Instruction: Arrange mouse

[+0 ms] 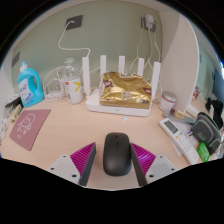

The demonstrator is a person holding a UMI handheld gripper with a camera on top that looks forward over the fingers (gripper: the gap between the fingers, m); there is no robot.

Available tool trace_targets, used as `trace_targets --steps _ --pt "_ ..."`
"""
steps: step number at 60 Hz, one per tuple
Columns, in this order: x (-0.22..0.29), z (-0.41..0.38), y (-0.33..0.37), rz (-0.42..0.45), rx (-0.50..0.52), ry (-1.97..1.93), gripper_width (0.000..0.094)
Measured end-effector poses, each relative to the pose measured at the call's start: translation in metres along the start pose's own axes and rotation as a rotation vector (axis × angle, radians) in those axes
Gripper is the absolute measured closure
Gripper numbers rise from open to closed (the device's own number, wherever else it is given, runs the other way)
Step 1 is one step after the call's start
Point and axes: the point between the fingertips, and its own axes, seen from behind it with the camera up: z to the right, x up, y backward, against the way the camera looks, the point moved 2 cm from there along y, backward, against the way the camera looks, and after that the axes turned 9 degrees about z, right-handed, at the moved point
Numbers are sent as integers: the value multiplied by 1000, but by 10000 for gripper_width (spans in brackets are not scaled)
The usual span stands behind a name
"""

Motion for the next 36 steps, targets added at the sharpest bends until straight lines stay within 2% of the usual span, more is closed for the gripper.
trace_targets --steps 6,21,26,36 --pt "1 -5 -4 -6 -10 -13 459" --pt "4 -5 3 -42 -74 19 583" --pt "28 -4 21 -6 -124 33 585" --pt "140 -29 79 191 -187 5 583"
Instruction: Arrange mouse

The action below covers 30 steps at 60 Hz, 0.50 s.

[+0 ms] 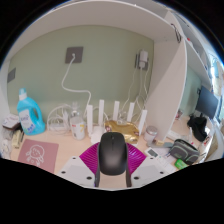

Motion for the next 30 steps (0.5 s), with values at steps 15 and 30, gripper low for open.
trace_targets --steps 15,30 --pt "139 -151 51 227 166 -44 584" --pt "-12 -336 -6 -62 344 -4 587"
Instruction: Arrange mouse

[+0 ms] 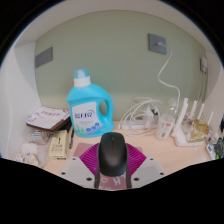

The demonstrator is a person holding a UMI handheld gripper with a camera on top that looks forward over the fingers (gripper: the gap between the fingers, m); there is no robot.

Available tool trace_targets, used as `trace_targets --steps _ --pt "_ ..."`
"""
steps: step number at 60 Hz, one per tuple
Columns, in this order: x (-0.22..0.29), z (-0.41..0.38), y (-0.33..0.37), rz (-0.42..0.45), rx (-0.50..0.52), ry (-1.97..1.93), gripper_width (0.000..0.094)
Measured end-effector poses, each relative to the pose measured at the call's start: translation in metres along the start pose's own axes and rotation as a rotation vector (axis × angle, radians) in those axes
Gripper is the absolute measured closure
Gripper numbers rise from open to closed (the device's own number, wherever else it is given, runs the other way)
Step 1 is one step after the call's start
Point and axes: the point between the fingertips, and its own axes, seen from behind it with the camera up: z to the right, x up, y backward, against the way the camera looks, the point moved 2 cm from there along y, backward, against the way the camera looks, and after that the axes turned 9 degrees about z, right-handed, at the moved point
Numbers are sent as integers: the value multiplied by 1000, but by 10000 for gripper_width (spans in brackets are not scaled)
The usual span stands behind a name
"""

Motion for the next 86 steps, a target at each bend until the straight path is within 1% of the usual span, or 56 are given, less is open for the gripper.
trace_targets --steps 6,7,10,12,18,19,21,24,25,28,32,45,52,61,68,76,86 --pt "-58 -12 -31 -106 -20 5 584" --pt "-67 -12 -37 -106 -15 7 583" --pt "-81 -15 -43 -139 -32 11 566" --pt "-88 -16 -46 -155 -36 11 532" --pt "-99 -22 -50 -191 -20 6 458" --pt "-97 -22 -49 -188 -25 8 434" --pt "-92 -21 -46 -177 -38 13 324" --pt "-84 -21 -40 -162 -51 36 142" --pt "-81 -22 -38 -159 -54 44 66" --pt "-71 -22 -28 -147 -70 56 113" --pt "-57 -27 -8 -125 -92 40 76" --pt "-14 -50 91 -32 -147 52 81" --pt "-4 -65 151 3 -178 73 83" --pt "-7 -83 217 18 -199 61 87" --pt "-16 -93 253 17 -203 59 87" --pt "-28 -98 277 11 -202 68 88" --pt "-35 -100 285 4 -204 70 88"
